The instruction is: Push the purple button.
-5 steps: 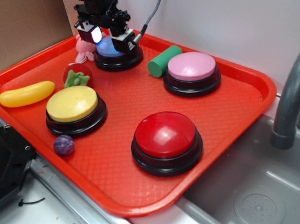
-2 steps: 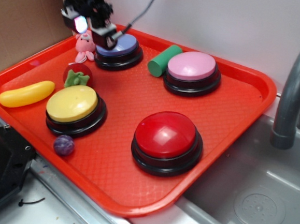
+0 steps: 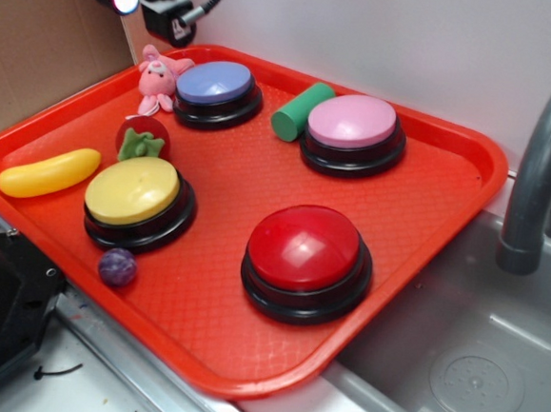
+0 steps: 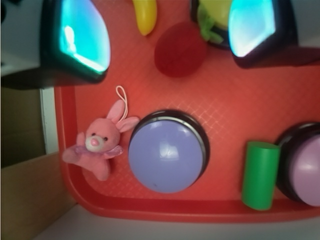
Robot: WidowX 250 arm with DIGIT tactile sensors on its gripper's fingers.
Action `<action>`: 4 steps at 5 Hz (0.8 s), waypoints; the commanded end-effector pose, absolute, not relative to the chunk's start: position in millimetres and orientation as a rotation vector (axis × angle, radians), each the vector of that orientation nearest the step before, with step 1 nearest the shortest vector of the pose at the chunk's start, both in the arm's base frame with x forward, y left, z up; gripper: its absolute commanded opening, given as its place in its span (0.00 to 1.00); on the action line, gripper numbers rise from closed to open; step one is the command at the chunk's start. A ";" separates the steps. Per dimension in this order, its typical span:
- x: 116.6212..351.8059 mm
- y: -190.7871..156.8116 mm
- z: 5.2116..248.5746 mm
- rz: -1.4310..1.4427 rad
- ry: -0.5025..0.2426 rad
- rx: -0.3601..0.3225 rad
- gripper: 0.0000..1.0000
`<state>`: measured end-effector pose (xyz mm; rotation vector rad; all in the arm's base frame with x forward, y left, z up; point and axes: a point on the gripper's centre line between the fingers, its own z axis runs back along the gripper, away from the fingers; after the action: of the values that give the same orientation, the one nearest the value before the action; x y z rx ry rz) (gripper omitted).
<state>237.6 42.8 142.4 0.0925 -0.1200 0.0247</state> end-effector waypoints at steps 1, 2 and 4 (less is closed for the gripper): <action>220.5 40.2 176.0 0.073 -0.131 0.074 1.00; 214.4 36.3 181.4 0.086 -0.132 0.067 1.00; 196.4 27.1 190.2 0.112 -0.154 0.076 1.00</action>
<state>193.0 26.2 177.3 0.0756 -0.1205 0.1211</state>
